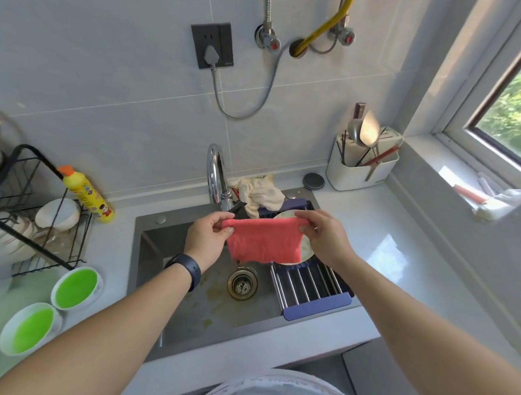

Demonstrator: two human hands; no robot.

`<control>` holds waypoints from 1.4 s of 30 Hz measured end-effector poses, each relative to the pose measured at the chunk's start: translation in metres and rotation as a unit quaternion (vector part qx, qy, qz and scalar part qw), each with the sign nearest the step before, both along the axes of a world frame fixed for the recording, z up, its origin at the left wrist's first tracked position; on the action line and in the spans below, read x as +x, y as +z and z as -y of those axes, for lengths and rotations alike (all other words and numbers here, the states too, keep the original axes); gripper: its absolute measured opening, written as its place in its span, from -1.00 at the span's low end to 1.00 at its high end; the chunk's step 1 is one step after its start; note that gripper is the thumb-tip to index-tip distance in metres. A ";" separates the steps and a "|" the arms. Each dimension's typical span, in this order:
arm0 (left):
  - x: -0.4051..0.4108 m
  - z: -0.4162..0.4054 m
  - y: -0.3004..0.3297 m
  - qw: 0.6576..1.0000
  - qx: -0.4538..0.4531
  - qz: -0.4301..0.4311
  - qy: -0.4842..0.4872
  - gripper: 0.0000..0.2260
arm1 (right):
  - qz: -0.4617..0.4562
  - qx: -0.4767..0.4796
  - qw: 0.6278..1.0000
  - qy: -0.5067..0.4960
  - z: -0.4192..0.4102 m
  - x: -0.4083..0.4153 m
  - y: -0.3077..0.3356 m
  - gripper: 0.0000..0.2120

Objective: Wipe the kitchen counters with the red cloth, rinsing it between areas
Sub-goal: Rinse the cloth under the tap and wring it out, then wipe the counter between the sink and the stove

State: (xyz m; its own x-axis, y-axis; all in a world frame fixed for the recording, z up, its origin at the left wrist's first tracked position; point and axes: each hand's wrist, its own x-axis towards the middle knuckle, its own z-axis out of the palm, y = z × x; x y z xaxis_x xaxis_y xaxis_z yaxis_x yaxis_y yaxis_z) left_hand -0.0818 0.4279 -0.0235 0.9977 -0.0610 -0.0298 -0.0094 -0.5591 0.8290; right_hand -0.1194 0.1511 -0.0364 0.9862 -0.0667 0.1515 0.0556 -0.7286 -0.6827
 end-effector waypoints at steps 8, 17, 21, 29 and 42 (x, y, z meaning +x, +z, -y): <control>0.002 0.040 0.003 0.995 0.086 0.029 -0.049 -0.86 | -0.016 0.024 0.998 -0.053 0.039 -0.010 -0.001 -0.80; -0.027 0.076 -0.010 0.985 -0.126 -0.113 -0.019 -0.57 | -0.081 0.247 0.960 -0.108 0.047 -0.026 -0.001 -0.79; -0.049 0.082 -0.018 0.976 -0.159 -0.144 -0.020 -0.72 | -0.061 0.268 0.947 -0.165 0.047 -0.057 -0.012 -0.82; -0.089 0.087 -0.014 0.962 -0.189 -0.169 -0.098 -0.82 | -0.042 0.255 0.923 -0.287 0.035 -0.144 -0.011 -0.75; -0.181 0.179 -0.030 0.909 -0.209 -0.269 -0.240 -0.84 | 0.003 0.241 0.865 -0.439 0.075 -0.319 -0.004 -0.77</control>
